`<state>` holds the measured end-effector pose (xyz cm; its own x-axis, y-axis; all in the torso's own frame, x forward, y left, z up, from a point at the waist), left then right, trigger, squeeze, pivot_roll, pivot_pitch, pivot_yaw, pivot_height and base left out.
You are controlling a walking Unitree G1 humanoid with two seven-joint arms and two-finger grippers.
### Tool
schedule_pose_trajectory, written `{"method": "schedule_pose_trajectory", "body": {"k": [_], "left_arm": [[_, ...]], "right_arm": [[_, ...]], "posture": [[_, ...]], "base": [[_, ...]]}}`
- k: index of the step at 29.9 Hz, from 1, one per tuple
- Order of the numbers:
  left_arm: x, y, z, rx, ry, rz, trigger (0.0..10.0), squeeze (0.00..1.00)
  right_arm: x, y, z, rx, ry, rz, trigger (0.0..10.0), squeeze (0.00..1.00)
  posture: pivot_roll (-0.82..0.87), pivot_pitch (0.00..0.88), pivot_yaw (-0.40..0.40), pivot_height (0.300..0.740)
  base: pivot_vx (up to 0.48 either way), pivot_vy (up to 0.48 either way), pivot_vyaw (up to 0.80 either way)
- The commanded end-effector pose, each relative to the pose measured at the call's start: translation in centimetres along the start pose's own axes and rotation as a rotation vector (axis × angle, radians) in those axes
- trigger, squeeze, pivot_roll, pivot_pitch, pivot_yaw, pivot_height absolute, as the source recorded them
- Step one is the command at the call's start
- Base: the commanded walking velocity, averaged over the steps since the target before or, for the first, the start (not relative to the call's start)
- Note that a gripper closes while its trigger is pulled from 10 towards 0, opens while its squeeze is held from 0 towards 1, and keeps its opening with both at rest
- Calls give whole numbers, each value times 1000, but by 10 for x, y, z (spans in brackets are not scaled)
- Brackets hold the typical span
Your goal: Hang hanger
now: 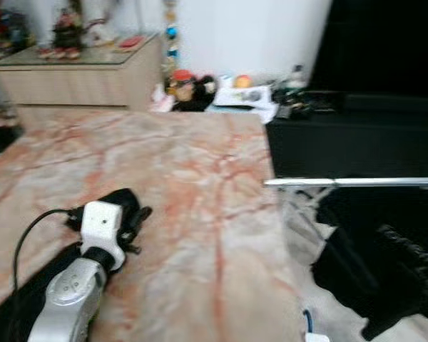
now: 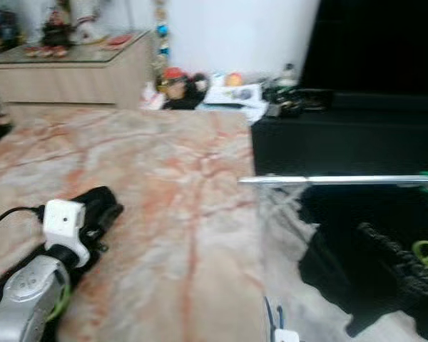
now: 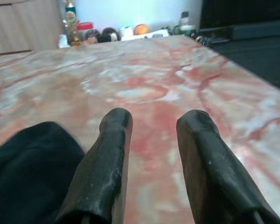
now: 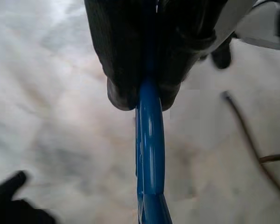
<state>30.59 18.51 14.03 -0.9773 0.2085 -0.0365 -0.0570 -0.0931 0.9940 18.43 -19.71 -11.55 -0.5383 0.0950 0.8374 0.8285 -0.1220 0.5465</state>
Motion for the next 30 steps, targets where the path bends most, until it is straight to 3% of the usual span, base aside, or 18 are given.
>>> {"method": "schedule_pose_trajectory", "body": {"k": [1, 7, 18, 25, 30], "left_arm": [[4, -4, 8, -24, 25, 19, 10000, 0], [3, -4, 8, -29, 23, 19, 10000, 0], [3, -4, 8, -33, 26, 19, 10000, 0], [4, -6, 6, -35, 20, 25, 10000, 0], [4, -7, 6, -34, 20, 28, 10000, 0]], "right_arm": [[-1, 5, 3, -9, 13, -13, 10000, 0], [-1, 9, -2, -8, 10, -21, 10000, 0], [-1, 8, 3, -9, 14, -18, 10000, 0], [-2, 9, 25, 0, 33, -25, 10000, 0], [-2, 8, 30, 2, 37, -25, 10000, 0]], "posture": [[157, 0, 12, 740], [159, 0, 12, 740], [159, 0, 13, 740], [160, 0, 13, 740], [160, 0, 12, 740]], "base": [[0, -480, 0], [0, -480, 0], [0, -480, 0], [0, -480, 0], [0, -480, 0]]}}
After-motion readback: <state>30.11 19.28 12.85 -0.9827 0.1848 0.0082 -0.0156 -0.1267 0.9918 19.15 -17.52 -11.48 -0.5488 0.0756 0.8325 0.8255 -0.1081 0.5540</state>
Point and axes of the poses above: a point about 5 cm out from each wrist's last joint towards the gripper, its own x axis pointing back from the gripper into the wrist, its own y axis along the axis of the wrist's last joint, z = x × y, the point moved 3 cm from there along -x, pointing out of the wrist towards the gripper, and after that the axes turned 1 degree about -x, right-handed, at the moved point
